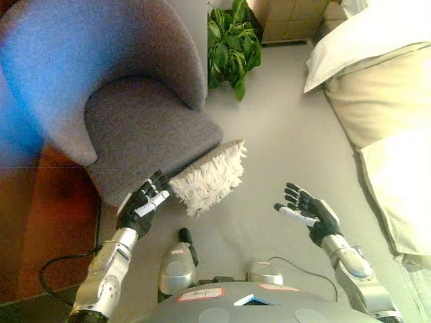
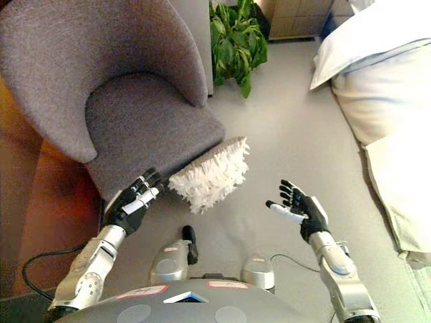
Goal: Pick up the pillow and put it on the sofa.
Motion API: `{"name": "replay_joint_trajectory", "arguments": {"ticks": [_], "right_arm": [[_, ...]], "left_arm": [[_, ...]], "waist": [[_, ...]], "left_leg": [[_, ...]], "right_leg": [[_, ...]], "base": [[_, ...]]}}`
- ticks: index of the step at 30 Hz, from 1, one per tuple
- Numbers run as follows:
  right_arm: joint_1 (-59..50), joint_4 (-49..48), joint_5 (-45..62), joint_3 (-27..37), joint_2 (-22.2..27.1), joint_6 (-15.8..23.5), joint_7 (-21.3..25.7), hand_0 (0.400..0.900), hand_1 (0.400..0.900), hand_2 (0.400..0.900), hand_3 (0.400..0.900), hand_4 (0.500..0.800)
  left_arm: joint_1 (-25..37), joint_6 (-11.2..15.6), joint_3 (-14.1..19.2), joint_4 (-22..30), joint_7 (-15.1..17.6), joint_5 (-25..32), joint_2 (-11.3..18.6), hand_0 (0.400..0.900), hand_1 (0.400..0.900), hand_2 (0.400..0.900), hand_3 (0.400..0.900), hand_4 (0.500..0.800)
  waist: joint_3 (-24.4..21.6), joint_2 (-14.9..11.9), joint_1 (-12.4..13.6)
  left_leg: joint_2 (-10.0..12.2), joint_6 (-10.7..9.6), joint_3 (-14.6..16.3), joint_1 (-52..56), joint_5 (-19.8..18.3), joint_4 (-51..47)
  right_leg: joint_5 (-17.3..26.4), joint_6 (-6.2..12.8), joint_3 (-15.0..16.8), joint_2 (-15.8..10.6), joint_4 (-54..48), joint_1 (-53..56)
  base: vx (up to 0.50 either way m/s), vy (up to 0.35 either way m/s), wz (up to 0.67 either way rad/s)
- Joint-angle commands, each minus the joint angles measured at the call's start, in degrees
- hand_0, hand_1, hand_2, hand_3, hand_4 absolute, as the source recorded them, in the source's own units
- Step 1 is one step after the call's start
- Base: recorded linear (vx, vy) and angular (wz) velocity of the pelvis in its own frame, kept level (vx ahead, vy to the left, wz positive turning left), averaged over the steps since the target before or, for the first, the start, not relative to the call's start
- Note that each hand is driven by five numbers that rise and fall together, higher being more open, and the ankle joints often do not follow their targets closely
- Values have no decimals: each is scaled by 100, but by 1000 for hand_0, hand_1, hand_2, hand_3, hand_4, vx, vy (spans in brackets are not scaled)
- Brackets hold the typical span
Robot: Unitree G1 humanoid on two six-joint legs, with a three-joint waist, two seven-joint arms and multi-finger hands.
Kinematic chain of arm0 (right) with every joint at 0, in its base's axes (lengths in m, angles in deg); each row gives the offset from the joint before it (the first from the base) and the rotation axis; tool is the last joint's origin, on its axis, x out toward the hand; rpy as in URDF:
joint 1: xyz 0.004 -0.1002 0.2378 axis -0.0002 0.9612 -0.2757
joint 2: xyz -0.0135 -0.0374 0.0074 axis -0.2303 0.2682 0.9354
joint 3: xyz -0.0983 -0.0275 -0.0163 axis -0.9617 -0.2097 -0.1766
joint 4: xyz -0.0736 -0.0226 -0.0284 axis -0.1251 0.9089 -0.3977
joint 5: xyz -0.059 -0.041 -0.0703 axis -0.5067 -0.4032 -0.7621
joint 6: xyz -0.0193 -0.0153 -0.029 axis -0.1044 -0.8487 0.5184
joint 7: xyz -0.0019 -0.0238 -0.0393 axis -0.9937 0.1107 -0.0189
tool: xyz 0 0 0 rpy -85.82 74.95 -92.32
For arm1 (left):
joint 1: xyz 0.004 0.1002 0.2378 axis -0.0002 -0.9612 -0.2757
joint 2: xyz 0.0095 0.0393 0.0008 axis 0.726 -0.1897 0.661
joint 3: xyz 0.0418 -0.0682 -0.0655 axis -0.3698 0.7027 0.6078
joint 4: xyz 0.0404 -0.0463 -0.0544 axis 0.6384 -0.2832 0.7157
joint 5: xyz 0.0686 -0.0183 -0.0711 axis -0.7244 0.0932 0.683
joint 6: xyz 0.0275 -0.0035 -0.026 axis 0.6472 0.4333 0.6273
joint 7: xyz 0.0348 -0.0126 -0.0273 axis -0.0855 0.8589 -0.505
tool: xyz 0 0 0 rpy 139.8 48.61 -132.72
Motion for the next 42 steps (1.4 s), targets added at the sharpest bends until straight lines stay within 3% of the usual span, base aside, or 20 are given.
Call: {"name": "replay_joint_trajectory", "arguments": {"ticks": [1, 4, 7, 9, 13, 17, 20, 24, 26, 28, 31, 34, 37, 42], "right_arm": [[-230, -456, 2, 65, 19, 389, 364, 900, 900, 900, 900, 800], [-201, -434, -114, 8, -39, 471, 499, 900, 900, 900, 900, 800], [-132, -375, -144, 64, -49, 582, 535, 900, 900, 900, 900, 800], [-101, -331, -60, 111, -38, 737, 535, 900, 900, 900, 900, 800], [-161, -332, 31, 137, 1, 819, 616, 900, 900, 900, 900, 800], [-237, -372, 3, 164, 45, 719, 598, 900, 900, 900, 900, 800], [-272, -368, -46, 136, 98, 658, 601, 900, 900, 900, 900, 800], [-283, -138, -87, 148, 143, 533, 464, 900, 900, 900, 900, 800], [-277, -177, -148, 161, 197, 261, 325, 900, 900, 900, 900, 800], [-246, -144, -615, 143, 283, 274, 246, 900, 900, 900, 900, 800], [-238, -170, -1381, 144, 542, 304, 272, 900, 900, 900, 900, 800], [-269, -241, -2214, 202, 890, 250, 302, 900, 900, 900, 900, 800], [-334, -40, -3029, 209, 1153, 131, 535, 900, 900, 900, 900, 800], [-888, 125, -4692, -110, 1784, 109, 709, 900, 900, 900, 900, 800]], "left_arm": [[-14, 434, 83, 515, -122, -39, 220, 900, 900, 900, 900, 800], [76, 313, 108, 551, -130, 18, 239, 900, 900, 900, 900, 800], [130, 267, 76, 604, -87, -48, 267, 900, 900, 900, 900, 800], [209, 295, 4, 578, -117, -48, 314, 900, 900, 900, 900, 800], [288, 388, -146, 561, -26, -45, 359, 900, 900, 900, 900, 800], [296, 341, -176, 686, 35, -33, 356, 900, 900, 900, 900, 800], [253, 330, -148, 725, 95, -28, 354, 900, 900, 900, 900, 800], [289, 340, -88, 506, 65, -38, 328, 900, 900, 900, 900, 800], [261, 231, -1, 523, 43, 71, 294, 900, 900, 900, 900, 800], [185, 167, 70, 576, -49, 31, 270, 900, 900, 900, 900, 800], [70, 161, 142, 673, 81, 145, 235, 900, 900, 900, 900, 800], [71, 223, 175, 693, -14, 300, 271, 900, 900, 900, 900, 800], [303, 279, 11, 573, -267, 231, 312, 900, 900, 900, 900, 800], [738, 215, -180, 484, -377, 327, 653, 900, 900, 900, 900, 800]], "waist": [[-349, 234, 47], [-343, 336, -81], [-358, 358, -228], [-349, 359, -317], [-294, 304, -447], [-299, 138, -576], [-300, 75, -635], [-360, 52, -682], [-437, 47, -710], [-501, 48, -750], [-555, 97, -773], [-525, 131, -726], [-419, 128, -716], [-142, 166, -691]], "left_leg": [[-12, 185, -296, 51, 145, -785], [-100, 181, -329, 360, 122, -953], [-174, 167, -379, 596, 68, -1063], [-200, 156, -480, 705, 9, -1086], [-204, 96, -539, 838, -110, -1067], [-221, -41, -629, 1028, -386, -1001], [-193, -111, -713, 1168, -577, -956], [-22, -171, -744, 1348, -628, -918], [127, -253, -655, 1475, -606, -936], [334, -363, -588, 1633, -589, -909], [585, -492, -620, 1750, -404, -891], [757, -604, -564, 1470, 32, -570], [928, -738, -238, 1090, 209, -652], [852, -700, -379, 881, -46, -721]], "right_leg": [[1658, 98, -46, 139, 1659, -111], [1414, -85, -153, 299, 1885, -637], [1333, -122, -225, 436, 1370, -776], [1542, -102, -153, 441, 926, -892], [1968, -1, -32, 237, 222, -1086], [2463, 164, 148, -153, -1261, -1267], [2881, 303, 211, -265, -1751, -1301], [2654, 280, 201, -135, -1952, -1084], [2577, 282, 146, -81, -2024, -975], [2374, 231, 196, 98, -2048, -868], [2154, 159, 255, 368, -2133, -735], [2008, 13, 178, 558, -2267, -533], [1924, 43, -193, 491, -2279, -450], [2043, 199, -366, 191, -1996, -898]], "base": [[214, 315, 20], [190, 189, 31], [172, 14, 48], [147, -86, 51], [139, -111, 38], [204, -181, 40], [238, -222, 39], [214, -209, 32], [200, -219, 21], [195, -196, 20], [140, -169, 6], [80, -119, 17], [6, -44, 62], [-27, -40, 40]]}}
